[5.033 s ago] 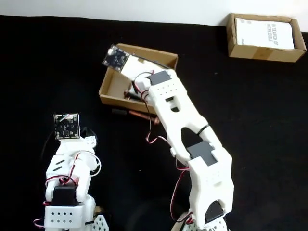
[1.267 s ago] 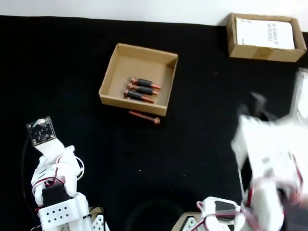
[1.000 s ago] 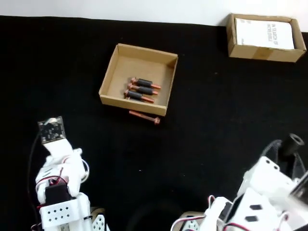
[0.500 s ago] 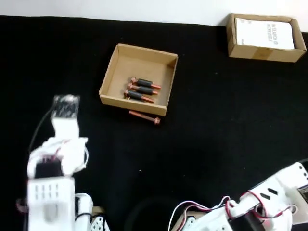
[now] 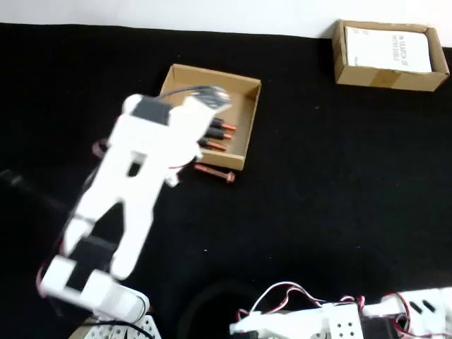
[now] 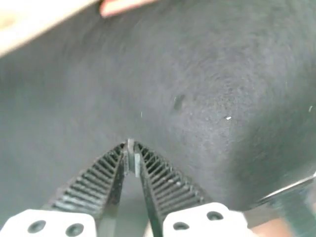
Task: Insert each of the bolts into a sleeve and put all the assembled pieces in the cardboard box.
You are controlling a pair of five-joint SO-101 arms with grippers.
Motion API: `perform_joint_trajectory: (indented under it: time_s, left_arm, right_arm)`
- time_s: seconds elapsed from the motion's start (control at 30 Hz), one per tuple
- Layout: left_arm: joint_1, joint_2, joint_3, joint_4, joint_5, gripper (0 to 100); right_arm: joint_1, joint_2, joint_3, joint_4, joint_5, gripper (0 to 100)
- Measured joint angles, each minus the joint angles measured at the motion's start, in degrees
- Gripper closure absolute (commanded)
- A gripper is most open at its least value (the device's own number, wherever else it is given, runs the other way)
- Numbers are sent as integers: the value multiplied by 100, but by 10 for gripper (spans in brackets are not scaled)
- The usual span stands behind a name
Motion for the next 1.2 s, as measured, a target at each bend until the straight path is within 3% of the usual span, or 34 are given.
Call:
perform_joint_trajectory:
  time_s: [0.27,0.5,0.63,0.87,1.2]
  left_arm:
    - [721,1723,-1459,554,-2681,990]
    - [791,2866,-2409,615,-4501,989]
    - [782,3464,-3156,615,-4747,976]
    - [782,4369,-4545,624,-4809,854]
    - [844,5125,-5574,668,-4809,851]
  right_arm:
    - [985,0,457,-1873,-9,991]
    - [1099,0,457,-2242,-9,991]
    - [1116,0,457,-2602,-9,991]
    - [1116,0,457,-2681,-9,991]
    - [870,0,457,-2681,141,991]
